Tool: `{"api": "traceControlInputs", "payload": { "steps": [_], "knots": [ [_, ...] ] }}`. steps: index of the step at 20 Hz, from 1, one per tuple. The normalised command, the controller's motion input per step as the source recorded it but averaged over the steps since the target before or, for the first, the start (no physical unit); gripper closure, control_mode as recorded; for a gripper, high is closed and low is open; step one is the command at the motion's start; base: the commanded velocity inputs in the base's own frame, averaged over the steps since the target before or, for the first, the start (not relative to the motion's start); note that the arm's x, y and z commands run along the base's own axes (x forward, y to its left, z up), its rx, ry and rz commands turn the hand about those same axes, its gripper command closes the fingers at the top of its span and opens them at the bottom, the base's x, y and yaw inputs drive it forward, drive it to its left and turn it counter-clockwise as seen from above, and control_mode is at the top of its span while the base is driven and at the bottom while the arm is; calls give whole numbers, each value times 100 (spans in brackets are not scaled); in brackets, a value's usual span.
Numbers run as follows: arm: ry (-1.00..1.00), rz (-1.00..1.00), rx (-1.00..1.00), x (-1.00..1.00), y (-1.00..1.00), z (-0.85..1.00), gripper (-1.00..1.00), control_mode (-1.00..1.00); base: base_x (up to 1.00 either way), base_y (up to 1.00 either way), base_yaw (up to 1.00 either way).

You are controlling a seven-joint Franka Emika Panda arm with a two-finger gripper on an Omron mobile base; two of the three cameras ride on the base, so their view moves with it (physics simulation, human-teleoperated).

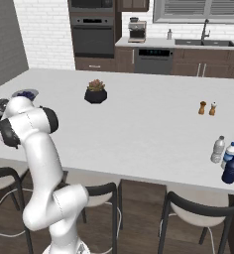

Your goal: Move the plastic bottles in the middle to the plastics group, and the glass bottles in the middle to the glass group.

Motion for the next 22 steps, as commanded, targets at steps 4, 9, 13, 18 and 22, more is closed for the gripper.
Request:
{"api": "traceControlInputs", "payload": {
  "steps": [4,9,13,18,22],
  "knots": [
    [0,0,0,0,-3,0,100,-100,0,0,0],
    [0,0,0,0,-20,0,100,-100,0,0,0],
    [0,0,0,0,-10,0,100,-100,0,0,0],
    [0,0,0,0,0,0,100,-100,0,0,0],
    [0,0,0,0,0,0,-100,-100,0,0,0]
  ]
}}
